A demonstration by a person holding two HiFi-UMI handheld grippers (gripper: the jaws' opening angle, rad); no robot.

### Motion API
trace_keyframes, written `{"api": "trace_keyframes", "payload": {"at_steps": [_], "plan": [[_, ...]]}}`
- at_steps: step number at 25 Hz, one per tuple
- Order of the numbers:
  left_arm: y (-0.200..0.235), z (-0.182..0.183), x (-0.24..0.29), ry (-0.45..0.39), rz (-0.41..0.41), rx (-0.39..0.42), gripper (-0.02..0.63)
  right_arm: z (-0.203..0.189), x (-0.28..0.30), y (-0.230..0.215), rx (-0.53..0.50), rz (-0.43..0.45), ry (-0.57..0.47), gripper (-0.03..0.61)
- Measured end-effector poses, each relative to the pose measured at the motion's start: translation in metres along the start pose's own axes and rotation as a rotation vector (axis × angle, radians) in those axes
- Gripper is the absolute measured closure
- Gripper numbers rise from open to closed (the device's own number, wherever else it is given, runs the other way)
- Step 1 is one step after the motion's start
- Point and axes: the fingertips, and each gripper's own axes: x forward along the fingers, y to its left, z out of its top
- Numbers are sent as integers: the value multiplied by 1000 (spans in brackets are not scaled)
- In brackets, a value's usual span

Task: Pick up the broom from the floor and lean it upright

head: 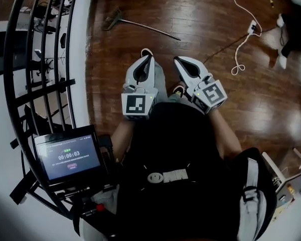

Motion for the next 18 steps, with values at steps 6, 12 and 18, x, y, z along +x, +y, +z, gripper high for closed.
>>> {"api": "trace_keyframes", "payload": {"at_steps": [6,12,18], "plan": [[80,-8,90,47,-50,-34,595,-12,80,-75,4,-72,134,575],[156,-15,166,114,-109,-57,595,-3,147,-141,1,-169,222,575],[176,-19,206,135,-194,-45,595,0,162,-166,-30,-228,269,575]]}}
